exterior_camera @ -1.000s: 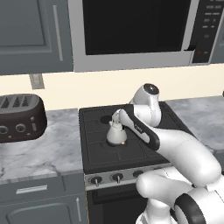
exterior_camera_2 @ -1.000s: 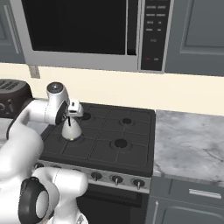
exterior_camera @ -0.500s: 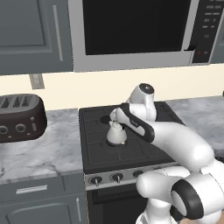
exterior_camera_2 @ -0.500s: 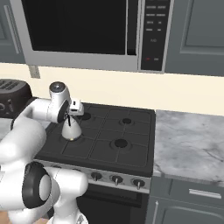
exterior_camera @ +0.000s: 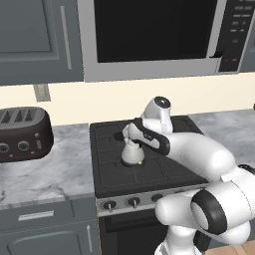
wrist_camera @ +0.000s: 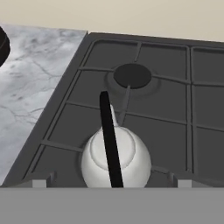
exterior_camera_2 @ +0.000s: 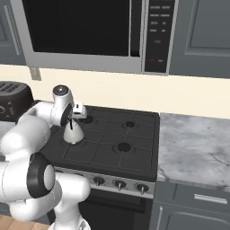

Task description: The kettle is done boiling. Turn off the stove, then wait for 300 timesteps before moving the kettle to the dining table.

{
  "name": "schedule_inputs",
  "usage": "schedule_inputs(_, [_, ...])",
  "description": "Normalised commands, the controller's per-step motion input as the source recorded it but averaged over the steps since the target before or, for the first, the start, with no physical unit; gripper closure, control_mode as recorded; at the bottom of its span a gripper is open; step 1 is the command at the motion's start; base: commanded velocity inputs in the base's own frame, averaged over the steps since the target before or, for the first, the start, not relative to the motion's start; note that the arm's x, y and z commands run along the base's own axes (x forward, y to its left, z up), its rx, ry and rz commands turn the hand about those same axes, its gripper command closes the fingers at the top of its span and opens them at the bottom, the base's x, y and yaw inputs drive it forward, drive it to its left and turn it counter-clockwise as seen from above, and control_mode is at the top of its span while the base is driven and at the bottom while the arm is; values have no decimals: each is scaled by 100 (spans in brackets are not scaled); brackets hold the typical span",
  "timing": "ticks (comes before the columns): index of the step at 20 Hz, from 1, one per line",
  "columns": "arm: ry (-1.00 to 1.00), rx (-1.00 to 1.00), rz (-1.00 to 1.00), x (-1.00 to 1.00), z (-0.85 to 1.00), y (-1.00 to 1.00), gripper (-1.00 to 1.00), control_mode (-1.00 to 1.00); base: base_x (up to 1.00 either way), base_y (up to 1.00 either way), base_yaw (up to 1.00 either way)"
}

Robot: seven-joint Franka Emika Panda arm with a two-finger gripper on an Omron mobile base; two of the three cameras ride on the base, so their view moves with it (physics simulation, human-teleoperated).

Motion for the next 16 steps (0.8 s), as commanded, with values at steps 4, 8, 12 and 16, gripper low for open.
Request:
schedule_inputs(4, [0,0,0,18,-15,2,-100,-100,0,0,0])
schedule_inputs(8, [0,0,0,17,-8,2,-100,-100,0,0,0])
schedule_inputs(12, [0,0,0,4,-5,8,-100,-100,0,0,0])
schedule_inputs(16, [0,0,0,0,-11,16,-100,-100,0,0,0])
